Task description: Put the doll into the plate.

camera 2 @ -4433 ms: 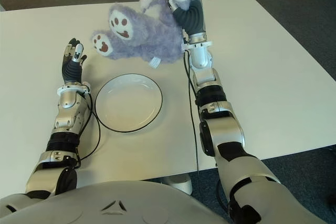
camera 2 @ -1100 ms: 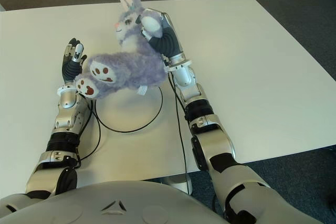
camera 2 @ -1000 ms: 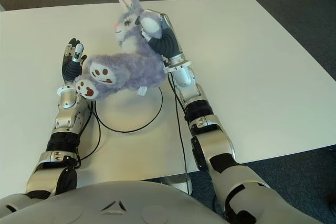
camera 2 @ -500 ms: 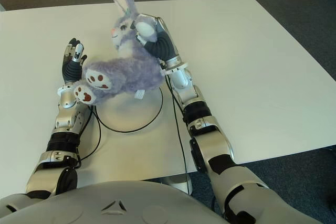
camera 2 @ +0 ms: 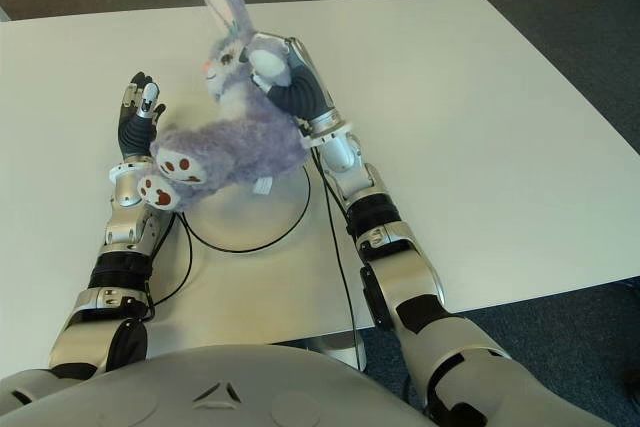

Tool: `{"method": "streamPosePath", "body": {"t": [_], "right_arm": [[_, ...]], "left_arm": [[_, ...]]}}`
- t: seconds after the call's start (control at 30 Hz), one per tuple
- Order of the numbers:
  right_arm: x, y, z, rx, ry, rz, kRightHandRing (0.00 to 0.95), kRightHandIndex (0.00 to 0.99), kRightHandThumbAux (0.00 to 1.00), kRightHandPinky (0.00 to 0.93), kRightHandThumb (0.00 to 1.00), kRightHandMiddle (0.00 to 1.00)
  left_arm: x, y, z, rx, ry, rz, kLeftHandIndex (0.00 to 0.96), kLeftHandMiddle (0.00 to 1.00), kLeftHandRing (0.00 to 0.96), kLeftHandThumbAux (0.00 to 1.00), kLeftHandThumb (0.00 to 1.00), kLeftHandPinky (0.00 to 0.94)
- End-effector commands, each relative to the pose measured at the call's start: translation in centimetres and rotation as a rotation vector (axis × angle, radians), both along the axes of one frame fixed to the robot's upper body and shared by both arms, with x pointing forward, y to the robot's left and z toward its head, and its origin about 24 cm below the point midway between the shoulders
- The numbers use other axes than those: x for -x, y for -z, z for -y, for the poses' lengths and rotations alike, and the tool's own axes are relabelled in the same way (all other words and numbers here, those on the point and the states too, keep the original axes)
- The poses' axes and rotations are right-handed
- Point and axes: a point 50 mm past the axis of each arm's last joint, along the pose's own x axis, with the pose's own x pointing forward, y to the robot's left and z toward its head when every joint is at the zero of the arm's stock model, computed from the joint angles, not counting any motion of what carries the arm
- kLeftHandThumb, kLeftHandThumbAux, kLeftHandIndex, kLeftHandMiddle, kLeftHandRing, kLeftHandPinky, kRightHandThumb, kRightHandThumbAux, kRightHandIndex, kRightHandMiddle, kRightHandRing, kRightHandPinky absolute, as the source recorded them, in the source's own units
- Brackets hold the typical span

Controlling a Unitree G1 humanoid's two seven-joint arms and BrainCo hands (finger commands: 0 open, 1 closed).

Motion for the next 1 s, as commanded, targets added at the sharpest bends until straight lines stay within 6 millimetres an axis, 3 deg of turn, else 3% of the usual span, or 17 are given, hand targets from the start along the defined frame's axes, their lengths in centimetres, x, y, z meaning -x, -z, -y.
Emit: {"method": "streamPosePath", "body": {"t": [0.03, 0.7, 1.0], "right_arm": [[0.4, 0.6, -0.3, 0.010, -0.013, -0.013, 0.867, 0.437, 0.723, 0.850, 0.697, 0.856], [1.3, 1.2, -1.0, 0.002, -0.083, -0.038, 0.859, 0.438, 0.720, 0.851, 0.701, 0.850], [1.7, 1.8, -1.0, 0.010, -0.110, -0.057, 0.860, 0.438, 0.718, 0.860, 0.704, 0.854]], "left_arm": [[2.4, 3.9, 0.6, 0.052, 0.000, -0.140, 0.000, 0.028, 0.024, 0.392, 0.000, 0.000], [2.4, 3.9, 0.8, 0.063, -0.001, -0.136, 0.000, 0.010, 0.009, 0.383, 0.000, 0.000], [2.4, 3.9, 0.8, 0.070, 0.001, -0.137, 0.000, 0.025, 0.037, 0.392, 0.000, 0.055]]}}
